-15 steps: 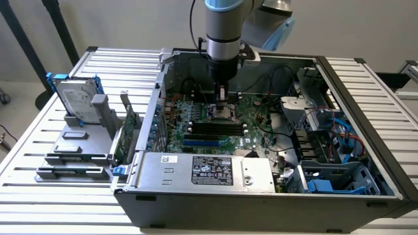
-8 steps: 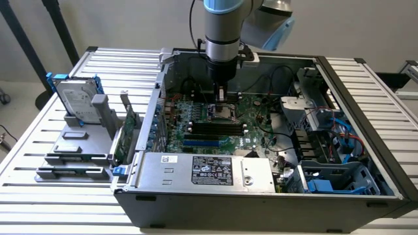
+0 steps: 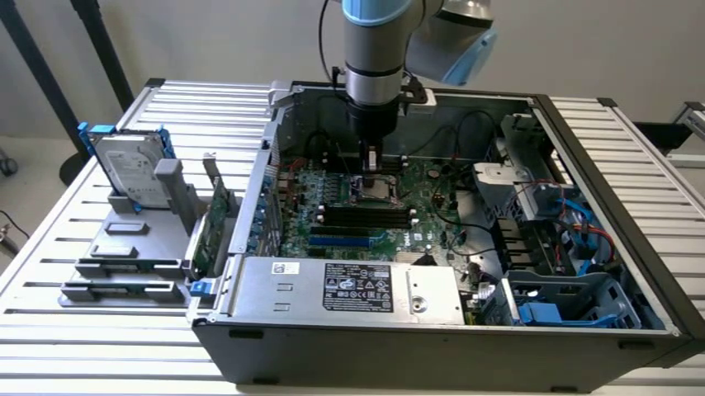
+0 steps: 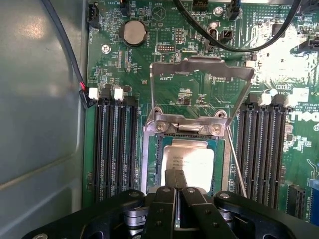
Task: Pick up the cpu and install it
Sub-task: 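Place the cpu into insertion slot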
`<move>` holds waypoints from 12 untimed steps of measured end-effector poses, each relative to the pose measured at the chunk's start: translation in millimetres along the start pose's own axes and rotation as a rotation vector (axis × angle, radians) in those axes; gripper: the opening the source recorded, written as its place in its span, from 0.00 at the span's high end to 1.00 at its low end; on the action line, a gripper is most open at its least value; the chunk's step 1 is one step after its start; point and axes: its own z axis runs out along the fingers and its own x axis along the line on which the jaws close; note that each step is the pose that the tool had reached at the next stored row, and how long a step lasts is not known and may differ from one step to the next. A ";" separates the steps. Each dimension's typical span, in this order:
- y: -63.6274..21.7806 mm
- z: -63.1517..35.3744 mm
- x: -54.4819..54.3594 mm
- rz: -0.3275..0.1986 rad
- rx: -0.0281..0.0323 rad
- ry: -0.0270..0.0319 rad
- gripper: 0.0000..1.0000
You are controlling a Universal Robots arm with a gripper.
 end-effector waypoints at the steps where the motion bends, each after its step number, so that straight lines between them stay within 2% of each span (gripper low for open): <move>1: 0.0 0.1 0.0 0.000 0.0000 0.0015 0.89; 12: -2.0 1.7 -0.1 -0.003 -0.0008 0.0126 0.89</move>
